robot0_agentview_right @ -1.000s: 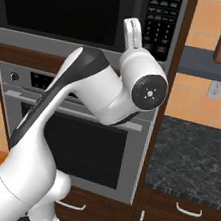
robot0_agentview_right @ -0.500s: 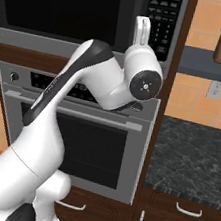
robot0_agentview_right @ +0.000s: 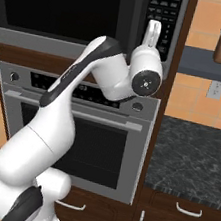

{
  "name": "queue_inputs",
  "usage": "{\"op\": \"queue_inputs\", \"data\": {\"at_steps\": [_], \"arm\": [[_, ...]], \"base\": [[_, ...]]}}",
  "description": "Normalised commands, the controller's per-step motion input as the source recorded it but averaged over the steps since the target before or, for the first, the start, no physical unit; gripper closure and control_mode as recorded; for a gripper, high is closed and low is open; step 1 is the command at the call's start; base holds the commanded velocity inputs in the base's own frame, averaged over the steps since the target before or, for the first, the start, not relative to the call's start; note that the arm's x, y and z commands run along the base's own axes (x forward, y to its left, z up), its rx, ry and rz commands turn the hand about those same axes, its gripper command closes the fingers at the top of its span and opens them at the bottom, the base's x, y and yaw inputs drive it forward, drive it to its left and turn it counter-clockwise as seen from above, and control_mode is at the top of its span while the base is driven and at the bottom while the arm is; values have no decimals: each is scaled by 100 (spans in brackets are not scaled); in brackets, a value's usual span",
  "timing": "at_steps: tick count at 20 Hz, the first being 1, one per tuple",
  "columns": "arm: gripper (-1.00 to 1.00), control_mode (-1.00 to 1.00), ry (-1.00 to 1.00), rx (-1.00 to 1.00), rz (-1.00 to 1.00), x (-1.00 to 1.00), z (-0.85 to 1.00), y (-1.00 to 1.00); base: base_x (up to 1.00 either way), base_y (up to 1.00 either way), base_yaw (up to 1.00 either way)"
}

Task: Open the microwave, place the bowl with waffle inside the microwave, then close the microwave door and turn it on.

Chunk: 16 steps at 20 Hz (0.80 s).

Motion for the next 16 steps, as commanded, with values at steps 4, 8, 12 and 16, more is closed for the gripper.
{"op": "queue_inputs", "data": {"at_steps": [4, 8, 12, 16], "arm": [[100, -100, 0, 11, -4, 46, -23, -6], [100, -100, 0, 11, -3, 45, -16, -9], [100, -100, 0, 4, 0, -11, -1, -35], [100, -100, 0, 0, 0, -80, 6, -46]], "base": [[0, 0, 0], [0, 0, 0], [0, 0, 0], [0, 0, 0]]}}
